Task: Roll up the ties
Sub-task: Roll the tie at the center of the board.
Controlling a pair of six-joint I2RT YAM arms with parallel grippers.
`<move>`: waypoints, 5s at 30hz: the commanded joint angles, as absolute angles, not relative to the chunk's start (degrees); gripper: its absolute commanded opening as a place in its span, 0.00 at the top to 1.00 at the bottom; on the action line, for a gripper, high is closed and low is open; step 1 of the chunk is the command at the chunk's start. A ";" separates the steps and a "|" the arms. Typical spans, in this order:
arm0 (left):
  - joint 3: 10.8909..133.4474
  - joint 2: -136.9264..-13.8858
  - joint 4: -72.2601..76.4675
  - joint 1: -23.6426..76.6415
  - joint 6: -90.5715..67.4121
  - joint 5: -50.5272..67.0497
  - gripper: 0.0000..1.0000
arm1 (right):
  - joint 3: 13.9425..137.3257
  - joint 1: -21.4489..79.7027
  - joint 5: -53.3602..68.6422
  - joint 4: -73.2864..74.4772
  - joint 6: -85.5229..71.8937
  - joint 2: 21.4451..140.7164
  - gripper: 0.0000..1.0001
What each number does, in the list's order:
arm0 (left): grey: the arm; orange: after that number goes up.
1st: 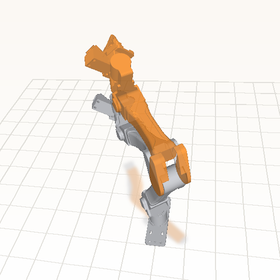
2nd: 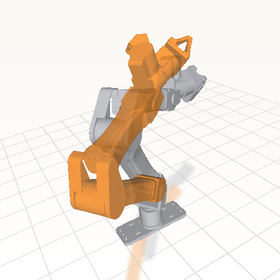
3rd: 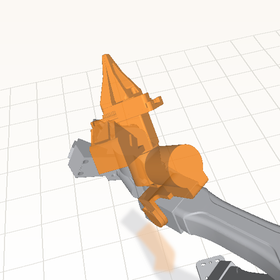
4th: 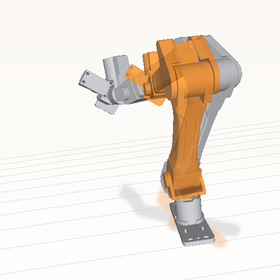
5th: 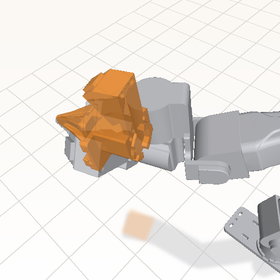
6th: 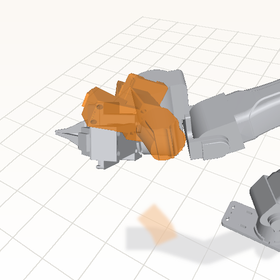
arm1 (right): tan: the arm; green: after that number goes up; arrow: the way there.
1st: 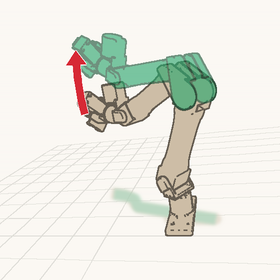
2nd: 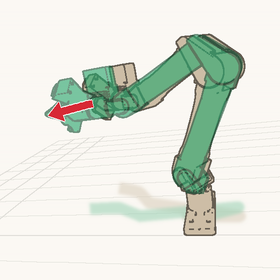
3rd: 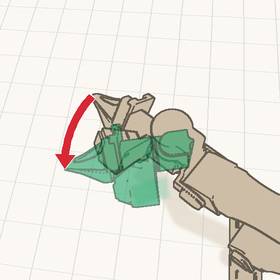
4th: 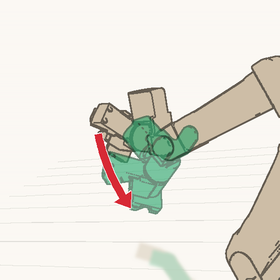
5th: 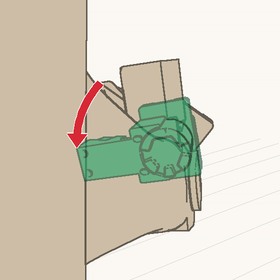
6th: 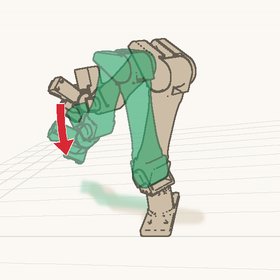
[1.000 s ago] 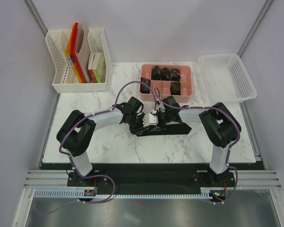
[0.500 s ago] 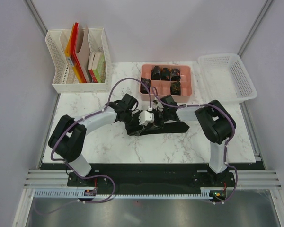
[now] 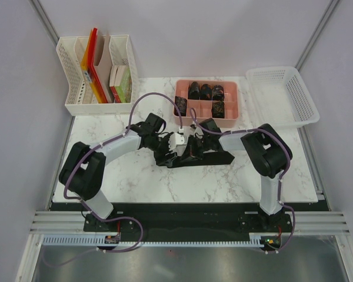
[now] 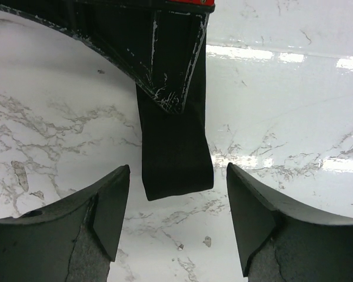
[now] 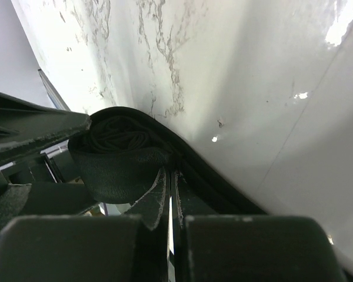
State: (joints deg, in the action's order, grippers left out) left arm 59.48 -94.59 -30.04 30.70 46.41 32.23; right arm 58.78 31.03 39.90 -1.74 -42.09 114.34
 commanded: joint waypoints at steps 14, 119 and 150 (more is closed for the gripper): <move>63.54 -97.98 -28.92 34.80 46.59 33.75 0.53 | 54.58 34.72 32.87 -5.44 -47.02 118.83 1.00; 53.45 -93.87 -24.26 26.28 54.14 35.33 0.22 | 55.02 34.98 31.99 -11.16 -38.93 117.42 1.00; 60.11 -104.41 -29.18 36.21 45.97 25.06 0.64 | 54.23 34.54 37.17 -13.88 -46.93 113.91 0.84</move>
